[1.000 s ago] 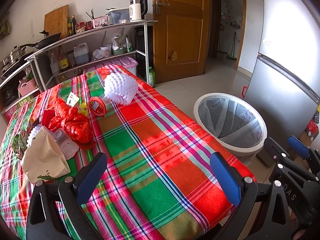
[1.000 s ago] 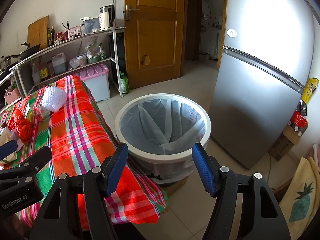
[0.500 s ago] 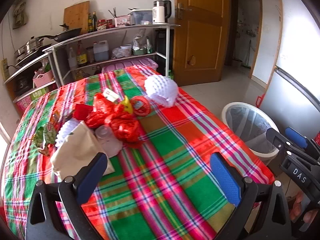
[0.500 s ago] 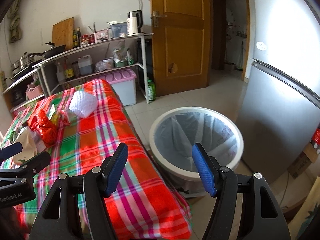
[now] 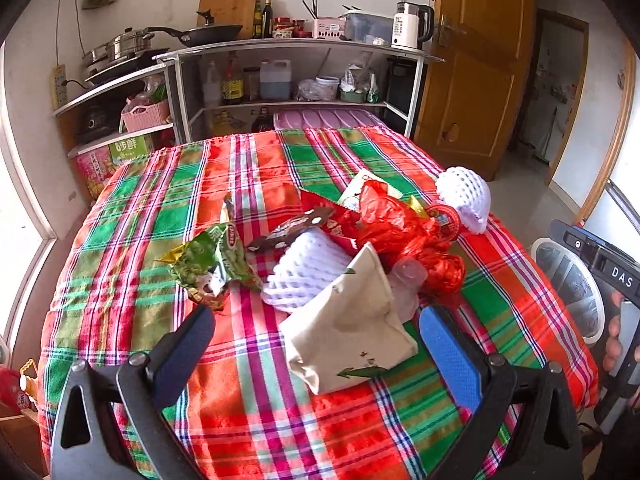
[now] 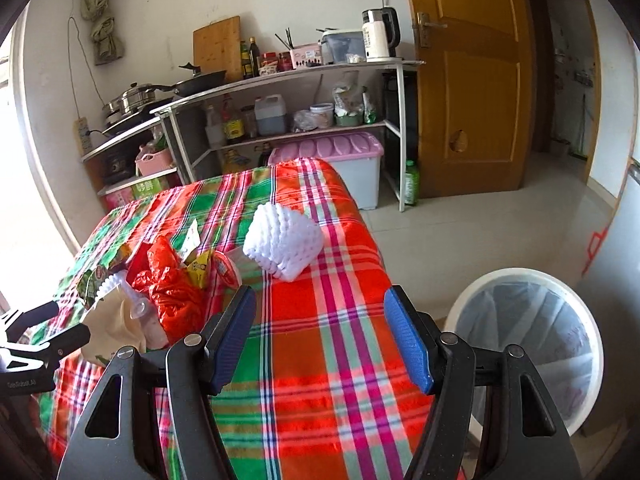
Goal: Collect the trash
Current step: 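Grasp the beige paper bag with the left tool while the right tool grasps a white foam net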
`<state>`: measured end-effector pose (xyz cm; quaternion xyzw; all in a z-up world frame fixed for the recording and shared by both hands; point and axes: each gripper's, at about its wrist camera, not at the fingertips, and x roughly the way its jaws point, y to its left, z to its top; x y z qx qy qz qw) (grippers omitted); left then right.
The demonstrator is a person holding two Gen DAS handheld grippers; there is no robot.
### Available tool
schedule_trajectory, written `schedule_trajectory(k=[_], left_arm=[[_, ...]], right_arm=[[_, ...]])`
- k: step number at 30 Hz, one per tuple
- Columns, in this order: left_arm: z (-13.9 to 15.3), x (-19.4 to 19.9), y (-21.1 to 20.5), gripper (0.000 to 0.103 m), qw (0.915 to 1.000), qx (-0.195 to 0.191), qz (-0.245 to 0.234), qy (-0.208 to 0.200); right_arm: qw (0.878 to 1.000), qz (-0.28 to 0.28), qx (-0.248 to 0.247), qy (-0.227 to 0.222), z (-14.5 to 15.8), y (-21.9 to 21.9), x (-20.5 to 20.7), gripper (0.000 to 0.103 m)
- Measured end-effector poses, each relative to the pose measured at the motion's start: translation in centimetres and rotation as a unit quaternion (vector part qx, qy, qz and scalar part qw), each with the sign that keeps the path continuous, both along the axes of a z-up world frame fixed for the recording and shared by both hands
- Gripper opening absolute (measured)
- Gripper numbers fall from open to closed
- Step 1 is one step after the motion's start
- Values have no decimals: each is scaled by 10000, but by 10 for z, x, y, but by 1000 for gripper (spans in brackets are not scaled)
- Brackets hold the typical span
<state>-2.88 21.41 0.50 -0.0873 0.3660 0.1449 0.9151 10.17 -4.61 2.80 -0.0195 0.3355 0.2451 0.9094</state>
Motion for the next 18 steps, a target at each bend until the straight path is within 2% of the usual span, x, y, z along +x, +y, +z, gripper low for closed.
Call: schedule_trajectory(k=[3,7,10,14,18], left_arm=[[-1,3,11,103,10000,-8,-47,54],[-6,10,21,103,9982,-454,-338,189],[-13,15,22,103,9978,-451,-381,284],[-19,20,26,103,9968,-631,-390,311],[-25,28,23,99,9960,-631,-527,364]], right_arm=[[9993,314,151,119,1,15,17,67],[9980,455,187,405,-6,36,47,67],[9960,573,363,574,-12,46,66,67],[9931,605,525,851,-22,55,88,67],[9918,603,504,1013,-30,66,103,67]])
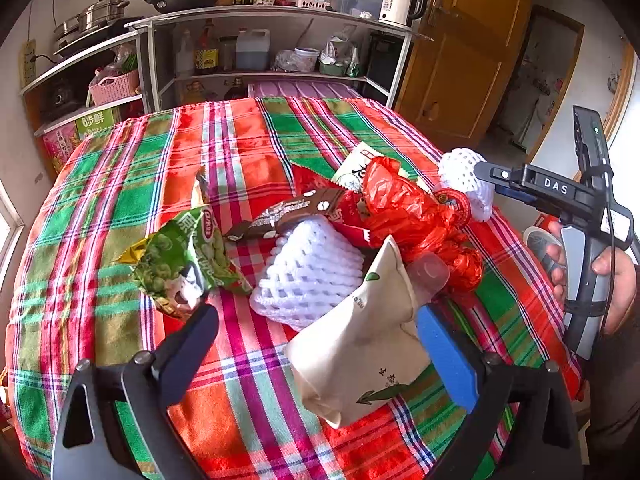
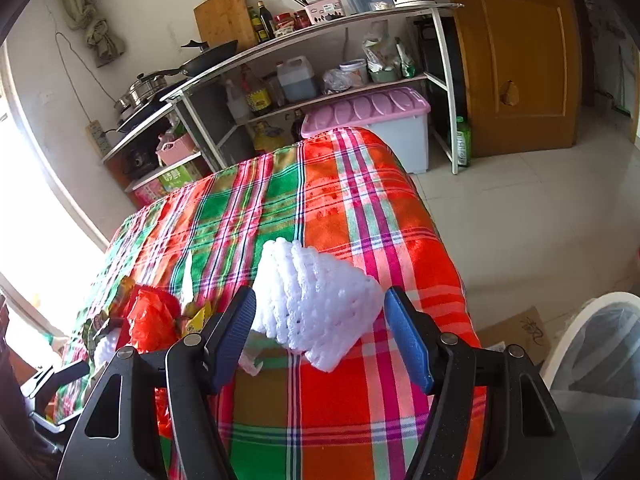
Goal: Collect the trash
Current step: 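Grasp the beige paper bag with the left tool while the right tool grasps a white foam net, then carry both held items to the white bin and open both tools over it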
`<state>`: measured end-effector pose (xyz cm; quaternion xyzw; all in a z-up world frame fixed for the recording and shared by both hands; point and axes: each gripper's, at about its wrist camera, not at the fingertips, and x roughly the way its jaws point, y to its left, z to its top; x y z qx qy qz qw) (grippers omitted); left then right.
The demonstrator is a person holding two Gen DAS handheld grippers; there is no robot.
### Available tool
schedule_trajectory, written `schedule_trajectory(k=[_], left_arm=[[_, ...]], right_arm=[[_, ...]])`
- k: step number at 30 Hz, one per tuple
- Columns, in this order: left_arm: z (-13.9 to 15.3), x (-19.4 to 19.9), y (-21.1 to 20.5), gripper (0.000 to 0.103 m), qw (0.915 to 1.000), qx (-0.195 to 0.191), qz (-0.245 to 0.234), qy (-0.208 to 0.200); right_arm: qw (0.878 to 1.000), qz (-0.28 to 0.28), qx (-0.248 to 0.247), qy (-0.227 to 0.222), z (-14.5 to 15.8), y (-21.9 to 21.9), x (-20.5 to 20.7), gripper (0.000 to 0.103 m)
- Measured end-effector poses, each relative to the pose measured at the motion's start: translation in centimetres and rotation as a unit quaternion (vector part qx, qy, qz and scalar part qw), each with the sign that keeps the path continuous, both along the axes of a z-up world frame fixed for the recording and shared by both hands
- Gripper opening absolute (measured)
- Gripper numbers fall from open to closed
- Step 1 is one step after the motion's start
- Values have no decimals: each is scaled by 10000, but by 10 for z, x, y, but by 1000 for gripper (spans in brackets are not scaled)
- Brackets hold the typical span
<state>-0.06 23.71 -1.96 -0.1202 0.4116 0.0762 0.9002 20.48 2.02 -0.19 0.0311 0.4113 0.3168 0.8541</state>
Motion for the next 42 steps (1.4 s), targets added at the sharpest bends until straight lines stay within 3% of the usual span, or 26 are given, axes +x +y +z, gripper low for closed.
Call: schedule_trajectory(k=[4,7,11,15,20,28,38,42], left_arm=[[-6,7,-4,82,9999,-45,-136,93],[-7,7,-8,78,10000,-16,-72,60],[-4,5,-8,66,10000,-1,-90,-18],[-5,2,-10,54,9999,29,-100,44],[-4,-5,-13,38,9998,104,-136,40],[5,-23,-19,27,9998,125,-157,-93],[25,-35,-31,27,9984,-86,-144,-534],[39,-28,-45,27,9969,-2,-284,-727]], right_arm=[[9997,15,-194,135,-10,11,11,67],[9988,-74,-437,213,-16,15,18,67],[9989,-97,-275,366,-20,10,23,65],[9988,-140,-280,387,-21,6,21,37],[9988,-219,-159,400,-20,0,18,21],[9995,-258,0,161,-5,-10,2,16],[9988,-411,155,-205,21,-40,-34,15],[9977,-460,126,-483,33,-57,-57,15]])
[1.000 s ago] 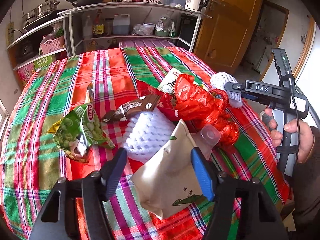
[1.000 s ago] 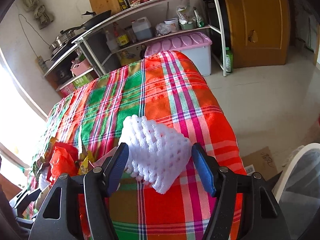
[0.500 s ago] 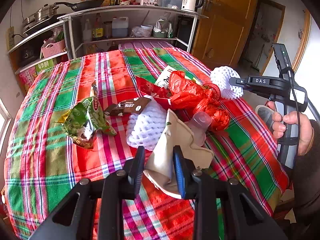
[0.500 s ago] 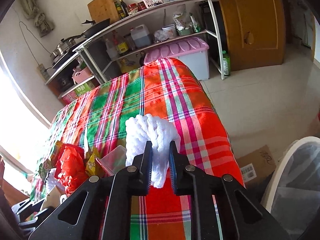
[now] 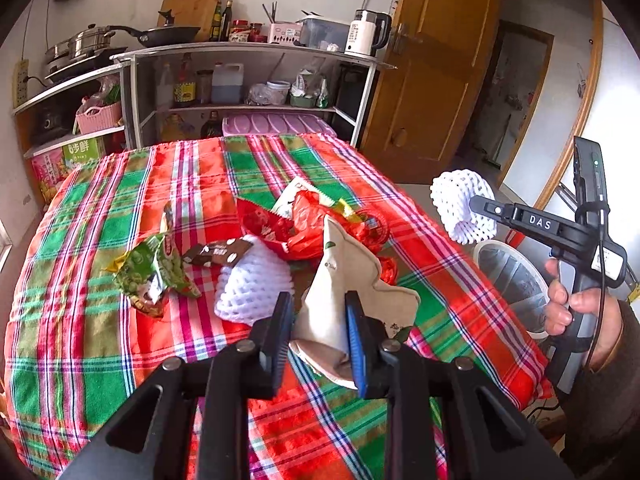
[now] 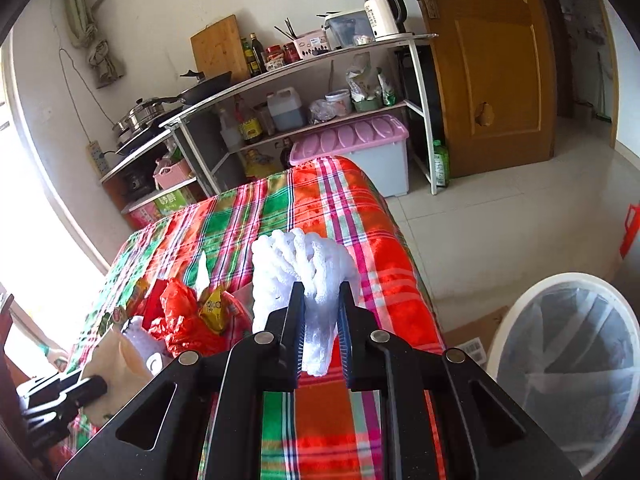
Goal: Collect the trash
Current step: 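Carry both held items to the white bin and open both tools over it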
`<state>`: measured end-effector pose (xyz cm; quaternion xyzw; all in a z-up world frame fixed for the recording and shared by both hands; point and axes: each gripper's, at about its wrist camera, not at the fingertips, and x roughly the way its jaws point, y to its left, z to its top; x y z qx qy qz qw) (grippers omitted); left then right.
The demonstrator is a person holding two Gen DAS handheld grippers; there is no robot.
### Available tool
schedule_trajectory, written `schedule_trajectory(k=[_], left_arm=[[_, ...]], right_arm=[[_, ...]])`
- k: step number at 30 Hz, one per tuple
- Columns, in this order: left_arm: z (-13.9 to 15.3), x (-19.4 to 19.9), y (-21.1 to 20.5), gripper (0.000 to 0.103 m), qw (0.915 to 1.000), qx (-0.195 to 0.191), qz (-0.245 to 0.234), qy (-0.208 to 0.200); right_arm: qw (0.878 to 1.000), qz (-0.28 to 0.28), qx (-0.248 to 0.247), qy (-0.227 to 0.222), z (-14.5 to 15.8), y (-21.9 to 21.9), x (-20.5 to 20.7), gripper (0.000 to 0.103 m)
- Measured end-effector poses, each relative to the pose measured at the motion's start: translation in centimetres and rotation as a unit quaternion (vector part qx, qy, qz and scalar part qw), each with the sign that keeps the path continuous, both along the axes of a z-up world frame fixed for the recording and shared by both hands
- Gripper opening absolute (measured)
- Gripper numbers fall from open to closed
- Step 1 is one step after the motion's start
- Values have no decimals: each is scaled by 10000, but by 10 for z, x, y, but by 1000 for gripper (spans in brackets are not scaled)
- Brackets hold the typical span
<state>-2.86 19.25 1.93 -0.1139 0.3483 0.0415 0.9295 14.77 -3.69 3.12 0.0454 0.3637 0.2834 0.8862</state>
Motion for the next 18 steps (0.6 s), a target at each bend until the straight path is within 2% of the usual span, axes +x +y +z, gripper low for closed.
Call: schedule_trajectory(k=[10,18], left_arm=[[21,36,-54,27,9969,-143,-687,-361],[21,77,-114,27,9893,-278,-1397,-327]], right_arm=[[9982,-537,126,-230,22,-63,-28,15],[9912,-1288,-16,-289,26,-129,-39,15]])
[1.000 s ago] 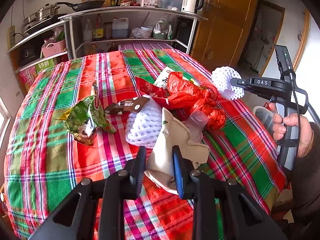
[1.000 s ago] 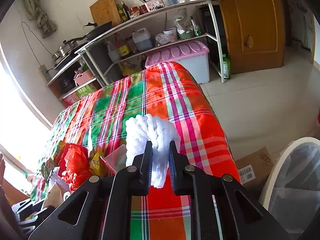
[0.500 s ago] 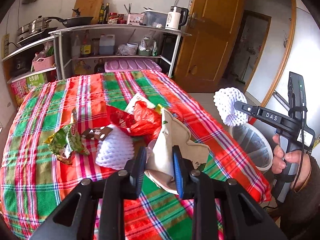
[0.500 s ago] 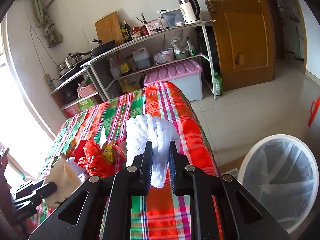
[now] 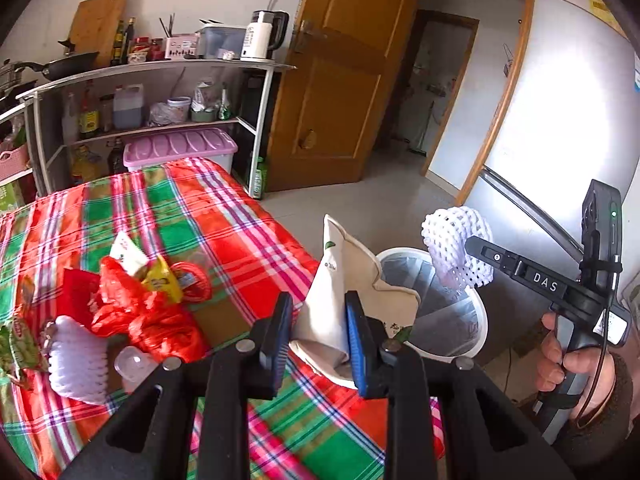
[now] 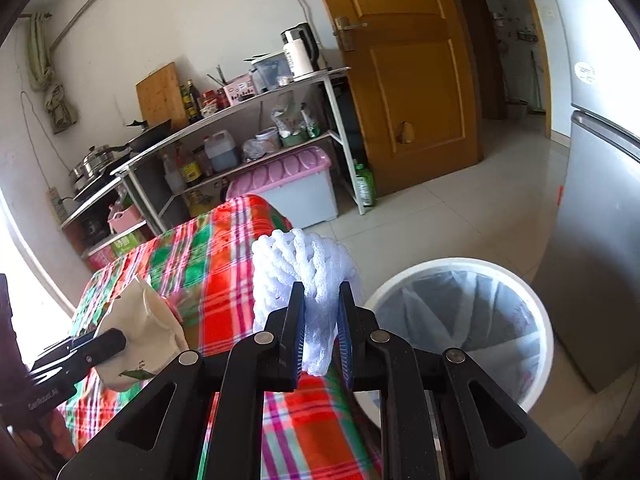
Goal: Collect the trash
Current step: 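Carry both held items to the white bin and open both tools over it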
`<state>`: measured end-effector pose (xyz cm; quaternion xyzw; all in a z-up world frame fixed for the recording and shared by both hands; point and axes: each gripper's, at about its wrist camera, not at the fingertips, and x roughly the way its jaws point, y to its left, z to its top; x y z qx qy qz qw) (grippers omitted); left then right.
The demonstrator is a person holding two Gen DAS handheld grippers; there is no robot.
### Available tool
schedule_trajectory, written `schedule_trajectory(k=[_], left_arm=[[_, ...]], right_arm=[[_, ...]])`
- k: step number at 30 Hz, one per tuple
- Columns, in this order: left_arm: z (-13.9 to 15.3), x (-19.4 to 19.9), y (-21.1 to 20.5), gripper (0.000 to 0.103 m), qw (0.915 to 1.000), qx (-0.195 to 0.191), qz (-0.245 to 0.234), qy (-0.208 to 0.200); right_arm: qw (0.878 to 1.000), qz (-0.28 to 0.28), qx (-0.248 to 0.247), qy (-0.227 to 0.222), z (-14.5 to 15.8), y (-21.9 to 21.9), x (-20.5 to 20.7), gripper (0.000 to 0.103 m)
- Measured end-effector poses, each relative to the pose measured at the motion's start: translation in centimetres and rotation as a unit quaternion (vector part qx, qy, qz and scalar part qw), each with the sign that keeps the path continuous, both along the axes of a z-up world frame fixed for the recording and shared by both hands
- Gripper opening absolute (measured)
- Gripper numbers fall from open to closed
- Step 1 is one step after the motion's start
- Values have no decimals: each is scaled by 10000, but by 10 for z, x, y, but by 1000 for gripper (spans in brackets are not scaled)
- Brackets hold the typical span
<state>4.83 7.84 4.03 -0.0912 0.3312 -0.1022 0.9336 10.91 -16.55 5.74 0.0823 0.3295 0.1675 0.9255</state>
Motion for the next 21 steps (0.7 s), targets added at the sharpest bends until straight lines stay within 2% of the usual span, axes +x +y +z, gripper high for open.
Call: schedule_trajectory(k=[5,11,21], left_arm=[[-4,22,-43,27,9988,50,-474,57],[-16,49,-85,27,9968,104,-747,249],[-42,81,-141,27,9917,327,-1092,593]], right_arm=[[9990,-411,-156,57,-8,-36,-6,15],[9956,-851,-323,242,-25,-70,-2,15],[9895,-1146,-678,565,-57,-106,5,16]])
